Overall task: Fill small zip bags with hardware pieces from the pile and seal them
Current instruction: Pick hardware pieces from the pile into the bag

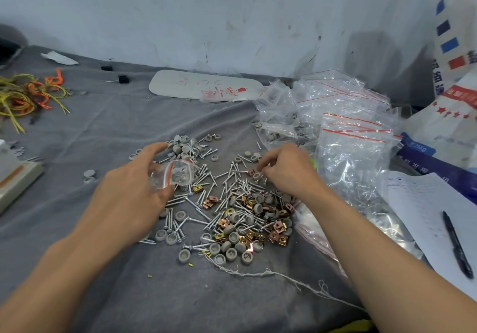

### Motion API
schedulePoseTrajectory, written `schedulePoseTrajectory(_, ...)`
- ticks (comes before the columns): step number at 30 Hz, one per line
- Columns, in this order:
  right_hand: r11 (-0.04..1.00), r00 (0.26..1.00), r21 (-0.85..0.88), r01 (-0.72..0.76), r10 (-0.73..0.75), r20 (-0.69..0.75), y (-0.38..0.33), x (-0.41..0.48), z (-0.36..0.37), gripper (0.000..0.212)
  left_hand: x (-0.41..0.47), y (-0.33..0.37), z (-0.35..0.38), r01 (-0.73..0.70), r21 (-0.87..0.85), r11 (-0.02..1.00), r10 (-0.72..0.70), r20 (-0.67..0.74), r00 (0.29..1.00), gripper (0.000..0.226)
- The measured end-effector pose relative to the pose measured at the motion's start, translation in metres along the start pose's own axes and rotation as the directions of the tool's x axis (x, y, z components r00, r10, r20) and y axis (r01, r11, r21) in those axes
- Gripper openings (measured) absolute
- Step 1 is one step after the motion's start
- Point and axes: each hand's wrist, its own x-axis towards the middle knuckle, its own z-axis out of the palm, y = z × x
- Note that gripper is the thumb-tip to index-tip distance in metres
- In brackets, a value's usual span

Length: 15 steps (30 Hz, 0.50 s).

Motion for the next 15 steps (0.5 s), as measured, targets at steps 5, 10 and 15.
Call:
schedulePoseTrajectory(5, 1.0, 1.0, -0.018, 0.021, -0.021, 0.002, 0.0, 0.002, 0.009, 0.012, -0.001, 0.001, 0.0, -0.009, 0.003, 1.0, 0.009, -0.015, 1.0, 0.067)
schedulePoseTrajectory(10, 0.994, 0.999, -0.105, 0.036, -0.033, 0.03, -0.01, 0.004, 0.027, 0.004, -0.002, 0.0, -0.001, -0.01, 0.008, 1.0, 0.01, -0.011, 1.0, 0.069)
schedulePoseTrajectory(15, 0.999, 1.0, -0.035, -0.019, 0.018, -0.024, -0.017, 0.005, 0.024, 0.019, -0.001, 0.002, -0.002, -0.011, -0.003, 1.0, 0.011, -0.011, 1.0, 0.068)
